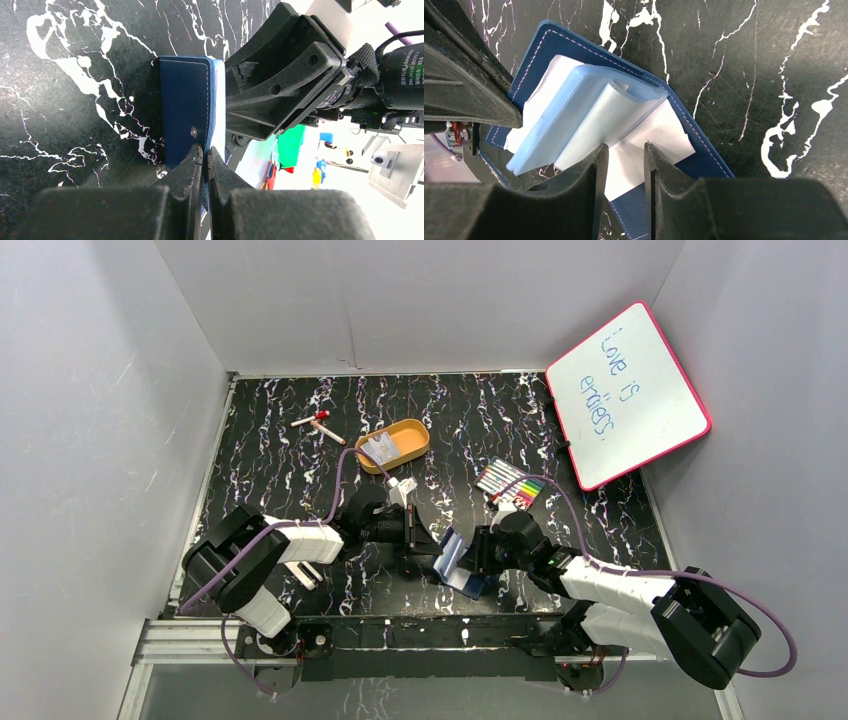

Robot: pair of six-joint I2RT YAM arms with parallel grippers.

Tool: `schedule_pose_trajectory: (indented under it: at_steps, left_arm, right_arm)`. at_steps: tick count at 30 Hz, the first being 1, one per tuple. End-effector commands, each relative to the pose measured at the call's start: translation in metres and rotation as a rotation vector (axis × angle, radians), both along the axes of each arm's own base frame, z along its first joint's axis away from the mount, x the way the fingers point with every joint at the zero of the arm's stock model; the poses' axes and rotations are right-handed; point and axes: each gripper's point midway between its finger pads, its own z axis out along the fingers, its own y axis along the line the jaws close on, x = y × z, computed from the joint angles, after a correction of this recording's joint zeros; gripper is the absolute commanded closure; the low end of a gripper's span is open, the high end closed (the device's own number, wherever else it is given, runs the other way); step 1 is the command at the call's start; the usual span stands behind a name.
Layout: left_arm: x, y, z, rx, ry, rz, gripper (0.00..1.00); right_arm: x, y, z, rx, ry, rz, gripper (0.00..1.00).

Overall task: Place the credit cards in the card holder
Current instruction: Open the card holder at the center of the board.

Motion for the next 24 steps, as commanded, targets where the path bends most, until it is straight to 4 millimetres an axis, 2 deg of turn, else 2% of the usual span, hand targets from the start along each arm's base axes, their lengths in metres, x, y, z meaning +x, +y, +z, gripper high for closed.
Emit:
schedule_pose_trajectory:
  at_steps: [1,4,7,13,19,22,24]
  left_arm:
    - [0.001,-0.001,0.013,-0.015,-0.039,-0.008,1.0]
    - [0.005,0.005,0.011,0.031,-0.058,0.032,1.0]
    - [0.016,0.02,0.006,0.13,-0.091,0.125,1.0]
    - [0.026,0.042,0.013,0.224,-0.137,0.233,1.0]
    - [0.032,0.064,0.011,0.23,-0.112,0.412,1.0]
    - [0.035,0.072,0.012,0.225,-0.106,0.479,1.0]
    - [0.037,0.074,0.015,0.215,-0.107,0.509,1.0]
  right_arm:
    - [-0.001,-0.001,0.0,-0.03,-0.002,0.028,0.58]
    - [0.003,0.004,0.009,-0.019,-0.011,0.036,0.5]
    - [0.01,0.01,0.027,-0.009,-0.023,0.029,0.41]
    - [0.027,0.021,0.089,0.085,-0.116,-0.011,0.3]
    - [0.03,0.032,0.131,0.168,-0.135,-0.025,0.3]
    - [0.027,0.049,0.14,0.226,-0.107,0.004,0.33]
    - [0.026,0.06,0.138,0.238,-0.087,0.019,0.34]
